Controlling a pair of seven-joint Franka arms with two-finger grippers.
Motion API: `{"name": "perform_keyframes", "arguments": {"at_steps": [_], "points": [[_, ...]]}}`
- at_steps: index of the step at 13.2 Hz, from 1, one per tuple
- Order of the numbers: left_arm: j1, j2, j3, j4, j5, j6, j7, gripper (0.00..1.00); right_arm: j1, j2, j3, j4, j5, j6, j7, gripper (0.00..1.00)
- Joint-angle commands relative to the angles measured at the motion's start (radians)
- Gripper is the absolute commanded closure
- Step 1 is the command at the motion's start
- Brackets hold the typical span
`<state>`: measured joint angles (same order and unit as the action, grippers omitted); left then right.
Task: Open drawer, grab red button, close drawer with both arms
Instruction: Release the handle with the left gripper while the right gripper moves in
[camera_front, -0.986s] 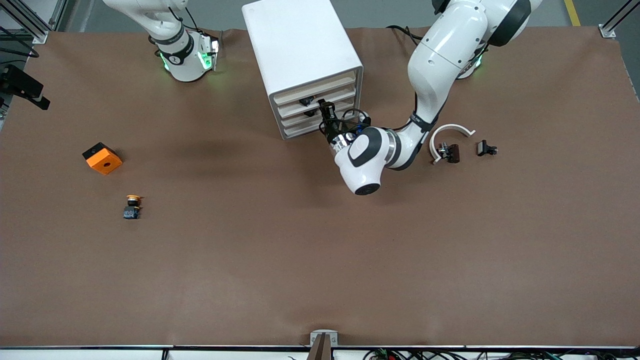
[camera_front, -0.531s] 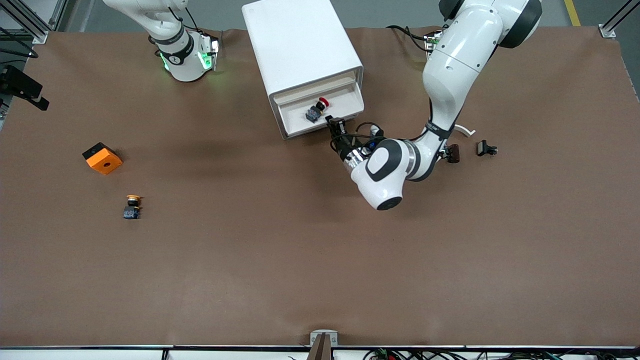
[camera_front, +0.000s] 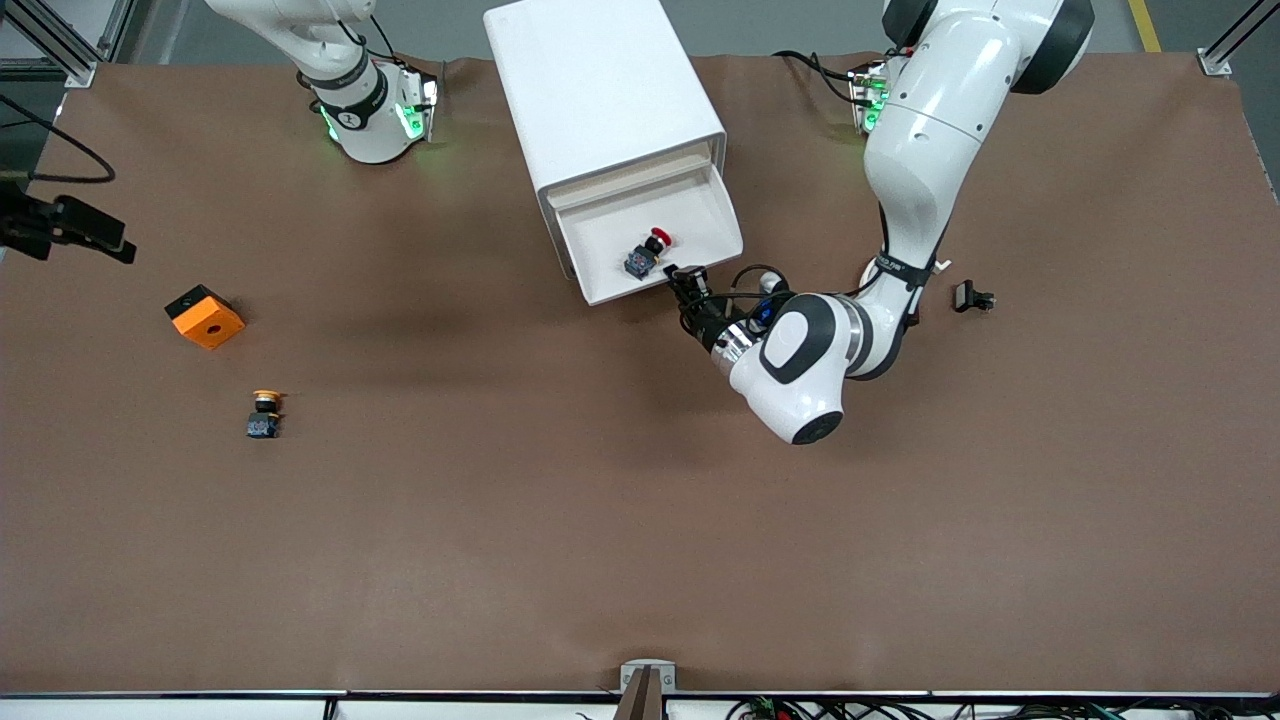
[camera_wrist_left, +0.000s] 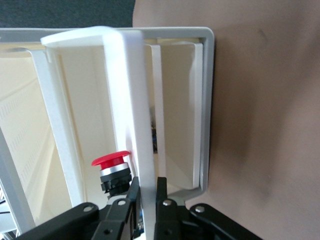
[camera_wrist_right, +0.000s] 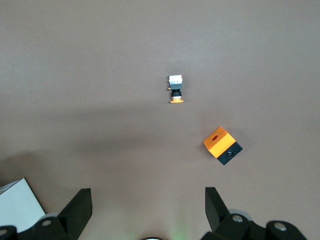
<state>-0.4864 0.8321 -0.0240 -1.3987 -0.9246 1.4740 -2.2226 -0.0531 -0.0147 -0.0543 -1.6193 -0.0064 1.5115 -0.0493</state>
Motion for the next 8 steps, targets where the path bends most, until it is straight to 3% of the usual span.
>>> {"name": "perform_keyframes", "arguments": {"at_steps": [1, 6, 8], "points": [[-0.001, -0.007, 0.009, 0.027, 0.003, 0.012, 0.011, 0.00, 0.002, 0.010, 0.002, 0.032, -0.020, -0.014, 0.000, 0.00], [0.057, -0.014, 0.012, 0.093, 0.006, 0.005, 0.009, 0.00, -0.013, 0.130, 0.001, 0.041, -0.012, -0.014, 0.000, 0.00], [0.080, -0.021, 0.012, 0.136, 0.033, 0.002, 0.011, 0.00, -0.011, 0.133, 0.001, 0.041, -0.021, -0.007, 0.014, 0.00]]}}
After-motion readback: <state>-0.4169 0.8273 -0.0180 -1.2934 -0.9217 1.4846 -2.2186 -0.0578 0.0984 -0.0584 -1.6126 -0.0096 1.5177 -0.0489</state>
